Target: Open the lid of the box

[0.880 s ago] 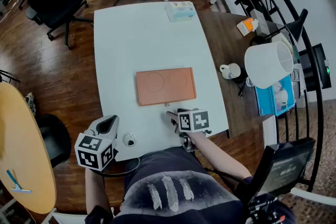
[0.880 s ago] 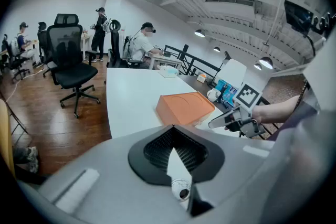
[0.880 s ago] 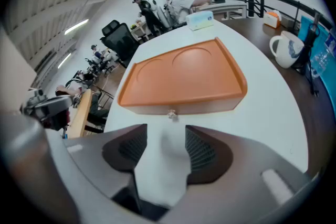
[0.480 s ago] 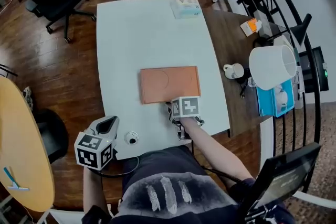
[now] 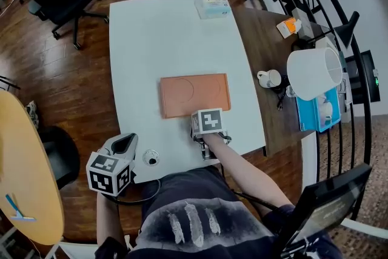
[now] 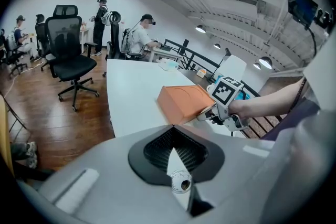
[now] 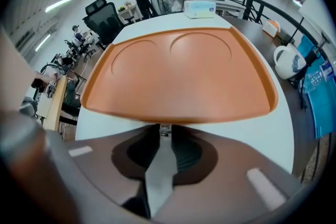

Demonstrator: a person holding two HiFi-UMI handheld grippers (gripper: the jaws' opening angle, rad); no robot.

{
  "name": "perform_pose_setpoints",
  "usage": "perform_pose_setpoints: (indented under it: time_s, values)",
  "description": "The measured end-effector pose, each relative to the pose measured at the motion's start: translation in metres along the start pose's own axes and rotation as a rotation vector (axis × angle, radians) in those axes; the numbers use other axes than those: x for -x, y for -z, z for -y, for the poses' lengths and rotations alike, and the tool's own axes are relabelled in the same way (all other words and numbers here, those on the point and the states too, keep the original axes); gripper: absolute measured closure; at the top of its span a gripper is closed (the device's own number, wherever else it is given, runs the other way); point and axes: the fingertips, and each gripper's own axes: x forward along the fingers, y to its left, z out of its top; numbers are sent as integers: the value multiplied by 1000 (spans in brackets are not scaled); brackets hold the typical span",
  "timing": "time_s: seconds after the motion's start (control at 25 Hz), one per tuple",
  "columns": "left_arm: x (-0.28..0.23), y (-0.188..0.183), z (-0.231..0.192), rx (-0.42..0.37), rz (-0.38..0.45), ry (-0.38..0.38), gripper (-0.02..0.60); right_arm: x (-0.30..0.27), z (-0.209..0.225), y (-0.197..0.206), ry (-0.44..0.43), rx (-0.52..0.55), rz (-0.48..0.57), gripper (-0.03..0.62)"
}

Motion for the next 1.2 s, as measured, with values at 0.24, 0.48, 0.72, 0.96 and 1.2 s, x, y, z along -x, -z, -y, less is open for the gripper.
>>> perform_pose_setpoints:
  time_s: [0.24, 0.48, 0.72, 0.96, 1.2]
  values:
    - [3, 0, 5, -6, 6, -3, 565, 5, -3, 11, -6, 7, -13, 523]
    - [0, 4, 13, -26, 4, 3, 565, 9, -4, 38, -29, 1, -41, 523]
    - [-1, 7, 21, -56, -6, 7, 565, 14, 7, 49, -10, 8, -21, 526]
    - [-2, 12, 30, -83, -10, 5, 565, 18, 12, 52, 58, 166, -2, 526]
    - [1, 14, 30, -90, -9, 1, 565, 22, 20, 61, 133, 375, -37, 526]
